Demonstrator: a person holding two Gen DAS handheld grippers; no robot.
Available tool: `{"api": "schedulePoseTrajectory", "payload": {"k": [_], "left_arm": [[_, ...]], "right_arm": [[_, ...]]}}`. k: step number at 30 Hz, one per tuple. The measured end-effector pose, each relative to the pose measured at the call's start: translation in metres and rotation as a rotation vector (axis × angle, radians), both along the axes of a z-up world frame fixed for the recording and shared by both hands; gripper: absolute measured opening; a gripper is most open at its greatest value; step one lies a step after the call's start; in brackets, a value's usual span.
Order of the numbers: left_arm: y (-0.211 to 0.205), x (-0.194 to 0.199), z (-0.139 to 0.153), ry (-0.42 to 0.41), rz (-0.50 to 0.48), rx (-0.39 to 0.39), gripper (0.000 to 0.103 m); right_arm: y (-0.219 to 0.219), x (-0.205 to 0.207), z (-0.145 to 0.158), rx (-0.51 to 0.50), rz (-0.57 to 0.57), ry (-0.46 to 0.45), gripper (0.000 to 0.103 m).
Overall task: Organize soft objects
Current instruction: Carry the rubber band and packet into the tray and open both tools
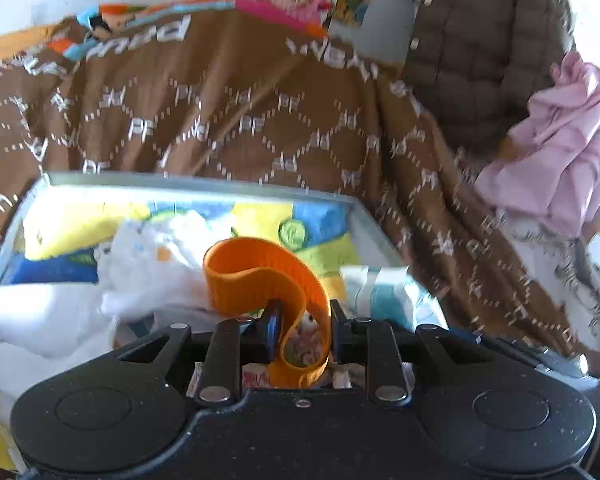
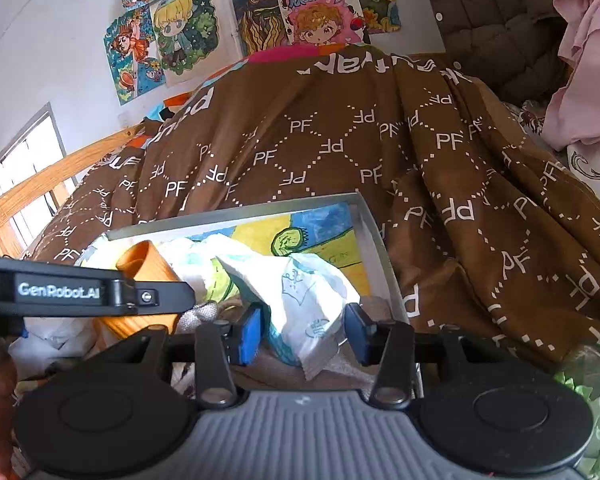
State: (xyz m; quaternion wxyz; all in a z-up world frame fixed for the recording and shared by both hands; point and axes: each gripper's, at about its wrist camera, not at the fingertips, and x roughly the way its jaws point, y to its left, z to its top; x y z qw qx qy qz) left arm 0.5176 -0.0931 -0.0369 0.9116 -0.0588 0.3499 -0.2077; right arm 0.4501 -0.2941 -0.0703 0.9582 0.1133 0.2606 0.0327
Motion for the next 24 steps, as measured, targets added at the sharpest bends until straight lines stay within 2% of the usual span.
{"api": "schedulePoseTrajectory", "payload": {"k": [5,7,11,13,14,16,19,24], "left_arm": [[0.0,0.004,-0.001,0.028,0.014,0.005,0.033],[0.002,0.001,-0.001,0.034,0.013,0.0,0.042],[0.011,-0.003,-0.002,0.044,0.034,-0.023,0.052],[0.014,-0.006,-0.001,0.043,0.043,-0.023,0.061],[0.015,-0.008,0.0,0.039,0.046,-0.023,0.062],[0.017,-0.012,0.001,0.039,0.057,-0.022,0.065],[0.022,-0.018,0.003,0.039,0.086,-0.029,0.076],[0.033,-0.03,0.008,0.021,0.124,-0.037,0.082]], "right_arm": [[0.0,-0.001,0.002,-0.008,-0.007,0.004,0.056],[-0.001,-0.002,0.003,-0.004,-0.011,0.005,0.059],[0.001,-0.004,0.007,-0.011,-0.008,0.001,0.065],[0.001,-0.006,0.009,-0.014,-0.004,-0.005,0.07],[0.002,-0.007,0.011,-0.018,-0.005,-0.007,0.072],[0.001,-0.009,0.013,-0.018,-0.012,-0.006,0.082],[0.001,-0.014,0.016,-0.017,-0.018,-0.005,0.087],[0.001,-0.023,0.028,-0.032,-0.029,-0.023,0.093]]}}
